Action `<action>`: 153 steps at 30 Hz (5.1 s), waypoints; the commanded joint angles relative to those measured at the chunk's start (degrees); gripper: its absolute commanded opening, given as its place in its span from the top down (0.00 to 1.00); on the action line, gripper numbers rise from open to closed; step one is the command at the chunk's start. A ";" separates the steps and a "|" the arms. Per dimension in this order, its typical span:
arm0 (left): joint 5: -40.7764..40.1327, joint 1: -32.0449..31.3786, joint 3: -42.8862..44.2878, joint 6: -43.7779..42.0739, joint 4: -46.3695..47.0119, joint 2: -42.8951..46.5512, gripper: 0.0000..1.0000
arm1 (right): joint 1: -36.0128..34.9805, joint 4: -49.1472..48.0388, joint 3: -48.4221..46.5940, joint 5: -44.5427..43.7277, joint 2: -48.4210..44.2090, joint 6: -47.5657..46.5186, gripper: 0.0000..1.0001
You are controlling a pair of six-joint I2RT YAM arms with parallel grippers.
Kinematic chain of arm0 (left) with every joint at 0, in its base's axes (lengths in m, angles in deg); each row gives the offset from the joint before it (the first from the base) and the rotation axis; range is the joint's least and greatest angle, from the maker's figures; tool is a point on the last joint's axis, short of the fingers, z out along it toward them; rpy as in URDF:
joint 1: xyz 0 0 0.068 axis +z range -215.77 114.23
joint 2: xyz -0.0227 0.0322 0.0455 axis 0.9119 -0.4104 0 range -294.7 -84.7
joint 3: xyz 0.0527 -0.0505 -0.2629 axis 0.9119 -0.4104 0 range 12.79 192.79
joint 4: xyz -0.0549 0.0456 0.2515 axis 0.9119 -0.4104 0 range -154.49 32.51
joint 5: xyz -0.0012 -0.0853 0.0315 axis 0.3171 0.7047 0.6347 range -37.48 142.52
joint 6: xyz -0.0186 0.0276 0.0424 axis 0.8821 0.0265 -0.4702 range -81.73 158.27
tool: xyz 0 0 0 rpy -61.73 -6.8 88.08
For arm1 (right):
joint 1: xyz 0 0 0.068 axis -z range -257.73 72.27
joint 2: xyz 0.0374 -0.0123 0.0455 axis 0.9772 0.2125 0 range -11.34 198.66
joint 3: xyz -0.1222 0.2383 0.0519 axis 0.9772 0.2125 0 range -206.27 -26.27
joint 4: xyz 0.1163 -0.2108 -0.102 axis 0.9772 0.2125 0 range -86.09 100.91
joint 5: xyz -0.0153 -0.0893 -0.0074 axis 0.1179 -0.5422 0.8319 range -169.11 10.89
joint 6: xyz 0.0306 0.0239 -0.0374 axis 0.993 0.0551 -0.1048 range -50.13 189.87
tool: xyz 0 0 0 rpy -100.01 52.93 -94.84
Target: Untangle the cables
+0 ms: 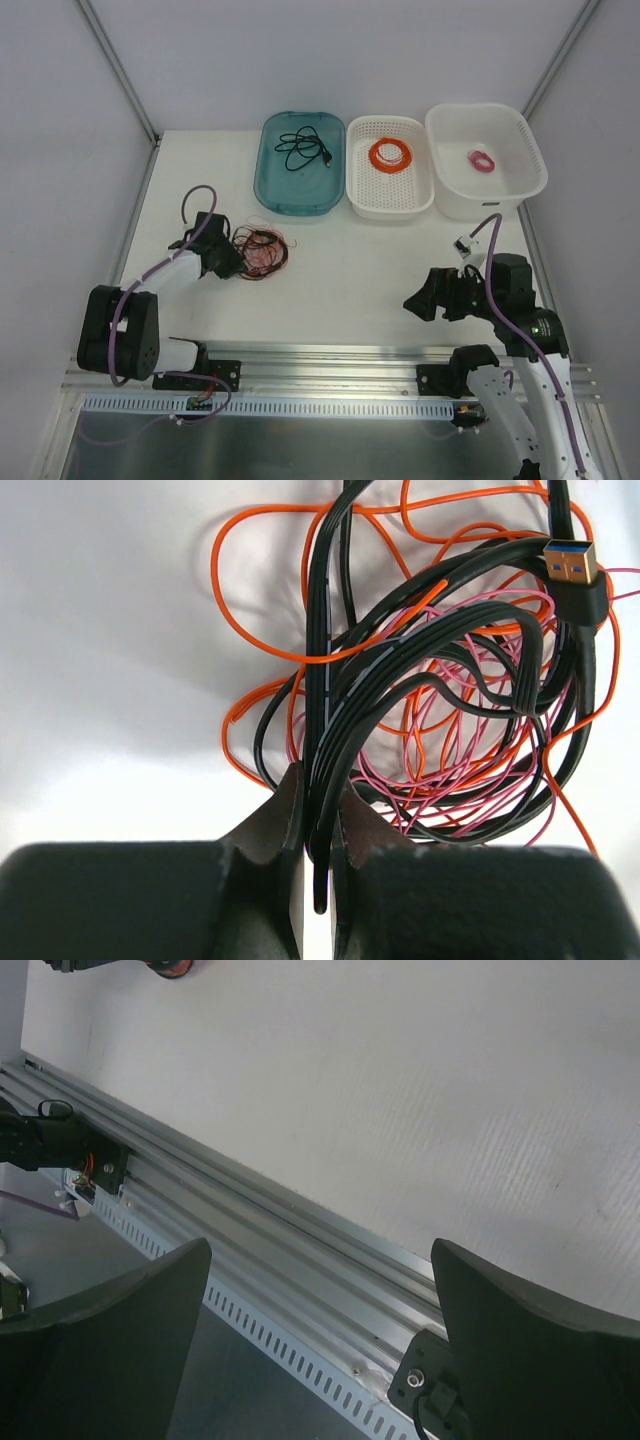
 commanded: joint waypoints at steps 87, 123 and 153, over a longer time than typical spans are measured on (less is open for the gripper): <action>-20.76 -22.94 1.32 -0.86 -3.57 -1.10 0.54 | -57.23 7.29 -49.14 -72.27 3.93 6.31 0.99; -0.20 -11.77 -4.38 -11.24 -9.99 25.17 0.23 | -36.70 -22.48 0.66 -48.93 23.53 12.81 0.82; -1.16 -12.12 -3.77 -8.34 -6.91 13.93 0.24 | -35.26 -52.55 -21.90 -25.96 74.60 0.06 0.40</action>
